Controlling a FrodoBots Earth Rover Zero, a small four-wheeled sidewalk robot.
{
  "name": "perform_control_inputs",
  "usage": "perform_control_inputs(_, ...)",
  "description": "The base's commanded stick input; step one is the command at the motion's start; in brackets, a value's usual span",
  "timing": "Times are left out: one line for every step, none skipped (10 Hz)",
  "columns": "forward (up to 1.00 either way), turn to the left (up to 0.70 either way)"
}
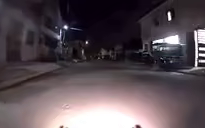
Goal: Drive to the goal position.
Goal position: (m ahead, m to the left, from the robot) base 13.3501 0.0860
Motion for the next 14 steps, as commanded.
perform_control_inputs(0.85, 0.00)
perform_control_inputs(0.85, 0.00)
perform_control_inputs(0.85, 0.00)
perform_control_inputs(0.85, 0.00)
perform_control_inputs(0.85, 0.00)
perform_control_inputs(0.85, 0.00)
perform_control_inputs(0.85, 0.00)
perform_control_inputs(0.85, 0.00)
perform_control_inputs(0.85, 0.00)
perform_control_inputs(0.85, 0.00)
perform_control_inputs(0.85, 0.00)
perform_control_inputs(0.85, 0.00)
perform_control_inputs(0.85, 0.00)
perform_control_inputs(0.85, 0.00)
